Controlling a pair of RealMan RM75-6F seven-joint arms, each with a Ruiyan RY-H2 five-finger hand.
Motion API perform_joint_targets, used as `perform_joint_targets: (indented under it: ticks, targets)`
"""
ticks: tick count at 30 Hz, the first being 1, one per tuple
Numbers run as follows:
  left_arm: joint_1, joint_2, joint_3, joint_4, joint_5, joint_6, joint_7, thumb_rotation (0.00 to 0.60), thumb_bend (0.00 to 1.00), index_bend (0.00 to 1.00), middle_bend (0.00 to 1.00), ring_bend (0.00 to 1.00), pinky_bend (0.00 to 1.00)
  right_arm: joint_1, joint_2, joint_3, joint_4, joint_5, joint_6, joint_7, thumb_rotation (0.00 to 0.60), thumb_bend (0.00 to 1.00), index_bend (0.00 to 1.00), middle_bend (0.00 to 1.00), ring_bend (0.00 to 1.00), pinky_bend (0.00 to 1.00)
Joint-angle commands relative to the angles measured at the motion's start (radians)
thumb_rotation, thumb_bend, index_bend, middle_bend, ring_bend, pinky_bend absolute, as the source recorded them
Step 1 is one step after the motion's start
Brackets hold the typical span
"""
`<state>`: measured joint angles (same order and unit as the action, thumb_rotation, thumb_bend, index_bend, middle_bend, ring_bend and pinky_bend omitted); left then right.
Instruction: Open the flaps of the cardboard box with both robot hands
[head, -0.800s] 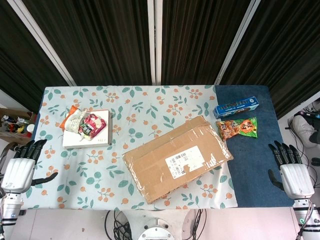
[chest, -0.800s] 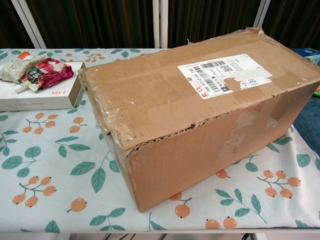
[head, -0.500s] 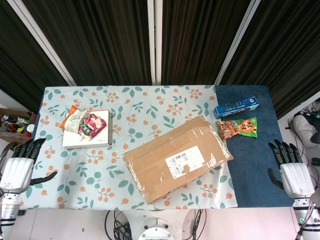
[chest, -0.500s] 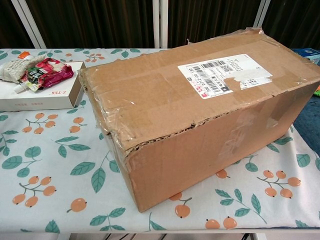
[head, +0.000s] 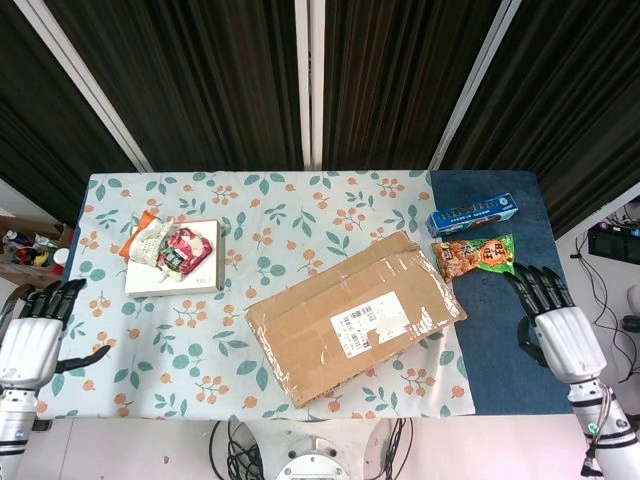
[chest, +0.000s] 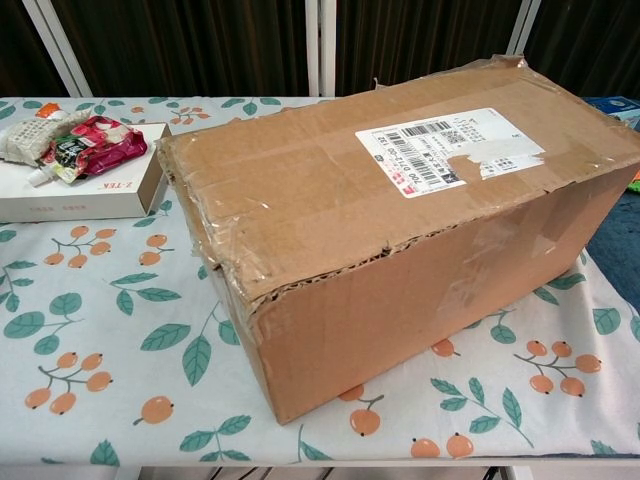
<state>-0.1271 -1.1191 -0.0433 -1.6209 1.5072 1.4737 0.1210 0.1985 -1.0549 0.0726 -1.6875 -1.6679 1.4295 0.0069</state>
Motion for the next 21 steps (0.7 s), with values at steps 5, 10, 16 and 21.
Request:
perform_joint_targets:
  ticks: [5, 10, 16, 21]
  targets:
    - [0.008, -0.006, 0.008, 0.003, -0.003, 0.0, -0.008, 0.409, 0.1, 0.07, 0.12, 0.09, 0.19, 0.257, 0.129, 0.139, -0.234, 0.049, -0.305, -0.153, 0.6, 0.99, 0.01, 0.06, 0.0, 0.0]
    - [0.019, -0.008, 0.008, 0.008, -0.002, 0.018, -0.017, 0.413, 0.1, 0.07, 0.12, 0.09, 0.19, 0.444, 0.11, 0.224, -0.297, 0.214, -0.533, -0.285, 0.6, 1.0, 0.16, 0.16, 0.0, 0.0]
    - [0.027, 0.003, 0.005, 0.011, -0.007, 0.028, -0.023, 0.409, 0.1, 0.07, 0.12, 0.09, 0.19, 0.611, 0.051, 0.236, -0.304, 0.446, -0.69, -0.512, 0.6, 1.0, 0.21, 0.18, 0.0, 0.0]
    - [0.028, 0.008, 0.003, 0.014, -0.005, 0.03, -0.032, 0.41, 0.1, 0.07, 0.12, 0.09, 0.19, 0.714, -0.03, 0.209, -0.281, 0.626, -0.692, -0.642, 0.6, 1.0, 0.21, 0.2, 0.0, 0.0]
